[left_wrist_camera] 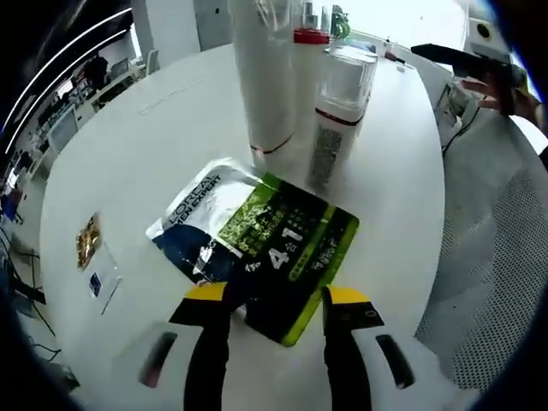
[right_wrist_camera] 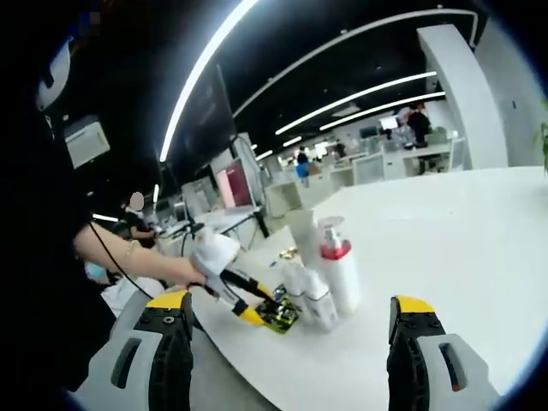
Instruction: Arrange the skincare products in the storage area until every visible bottle or jar stands upright without overlapping.
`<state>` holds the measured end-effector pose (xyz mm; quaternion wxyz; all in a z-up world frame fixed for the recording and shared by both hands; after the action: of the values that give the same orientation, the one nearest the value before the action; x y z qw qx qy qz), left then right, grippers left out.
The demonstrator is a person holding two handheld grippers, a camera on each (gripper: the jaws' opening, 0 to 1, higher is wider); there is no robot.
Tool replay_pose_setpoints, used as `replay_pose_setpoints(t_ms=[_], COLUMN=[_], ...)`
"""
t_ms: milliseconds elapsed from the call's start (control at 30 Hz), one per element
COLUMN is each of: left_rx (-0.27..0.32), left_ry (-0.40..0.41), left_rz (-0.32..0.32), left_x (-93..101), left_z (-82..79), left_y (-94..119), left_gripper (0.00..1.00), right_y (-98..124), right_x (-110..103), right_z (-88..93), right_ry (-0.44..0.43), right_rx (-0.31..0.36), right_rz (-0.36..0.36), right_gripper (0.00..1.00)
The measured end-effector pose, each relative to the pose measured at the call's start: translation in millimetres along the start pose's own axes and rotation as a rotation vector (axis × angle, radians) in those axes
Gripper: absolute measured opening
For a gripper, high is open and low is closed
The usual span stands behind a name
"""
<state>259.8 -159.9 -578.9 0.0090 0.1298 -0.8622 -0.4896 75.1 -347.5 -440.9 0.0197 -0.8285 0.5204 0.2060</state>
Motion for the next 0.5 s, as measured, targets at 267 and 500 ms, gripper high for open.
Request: replay_pose_setpoints(t_ms=[267, 500], left_rx=[0.005, 0.004], left_ry=[-0.013, -0.008], left_rz=[0.02, 0.018], left_x=[-1.7, -2.8], left_z=[-1.0, -1.6], left_y=[-0.7, 0.2], left_gripper=[0.37, 0.37], right_y=[-0.2, -0.4], right_x=[0.8, 0.7], right_z=[0.2, 0.9], right_ry=[-0.002, -0.003], right_rx=[0.002, -0.002], right_rz=[0.0, -0.002], right_gripper=[0.99, 0.99])
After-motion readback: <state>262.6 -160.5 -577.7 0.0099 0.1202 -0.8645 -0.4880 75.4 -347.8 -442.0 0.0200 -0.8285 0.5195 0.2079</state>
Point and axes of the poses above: the point that each gripper's makers call its tool centre point, and the gripper's own axes: y roughly backward along the fingers, x roughly to its right, z roughly out of its underside, the point moved 5 cm from there along y, roughly backward along the fingers, and after that the axes turned 8 degrees about -z, right-handed, at the moved point
